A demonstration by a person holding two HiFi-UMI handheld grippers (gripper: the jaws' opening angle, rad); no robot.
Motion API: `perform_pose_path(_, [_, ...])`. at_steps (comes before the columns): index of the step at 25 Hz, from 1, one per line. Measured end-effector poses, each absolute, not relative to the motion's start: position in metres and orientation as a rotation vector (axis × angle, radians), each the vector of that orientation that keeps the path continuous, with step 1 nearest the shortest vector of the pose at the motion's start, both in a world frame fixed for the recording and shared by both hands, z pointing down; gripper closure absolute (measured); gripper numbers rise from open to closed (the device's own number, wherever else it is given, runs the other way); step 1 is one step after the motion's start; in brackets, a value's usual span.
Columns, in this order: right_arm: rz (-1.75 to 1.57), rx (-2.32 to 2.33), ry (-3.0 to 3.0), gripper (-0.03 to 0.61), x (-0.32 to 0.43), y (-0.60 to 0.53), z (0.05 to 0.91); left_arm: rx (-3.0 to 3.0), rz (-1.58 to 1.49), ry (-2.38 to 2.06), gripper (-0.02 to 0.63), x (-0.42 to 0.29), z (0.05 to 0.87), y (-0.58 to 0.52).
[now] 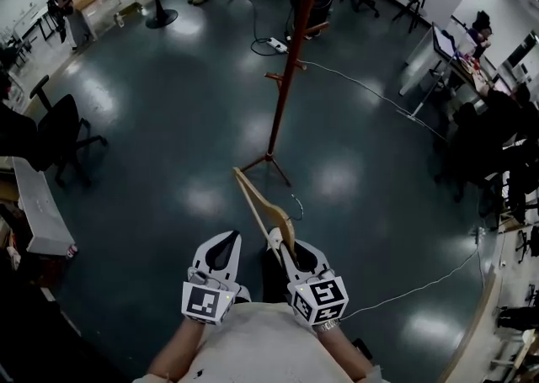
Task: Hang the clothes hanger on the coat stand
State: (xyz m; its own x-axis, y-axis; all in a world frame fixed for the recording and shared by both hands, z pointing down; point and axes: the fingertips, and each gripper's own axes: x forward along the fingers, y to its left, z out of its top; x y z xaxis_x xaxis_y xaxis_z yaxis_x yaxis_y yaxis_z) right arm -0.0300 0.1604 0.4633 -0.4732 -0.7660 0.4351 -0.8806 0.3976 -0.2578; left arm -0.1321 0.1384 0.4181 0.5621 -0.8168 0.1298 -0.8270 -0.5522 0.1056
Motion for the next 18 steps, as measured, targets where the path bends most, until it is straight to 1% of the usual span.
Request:
perform_pose_path(2, [0.681,1.429,-2.416,0.509,-0.025,0.142,0.465,2.626,0.056,-1.417,0.601,-0.126,0.413,0.118])
perform_pose_path(18, [0.732,1.228,-2.466,0.509,0.031,-0.019,0.468,2.570,0.058,-1.508,0.601,-0.056,0.396,-0.037])
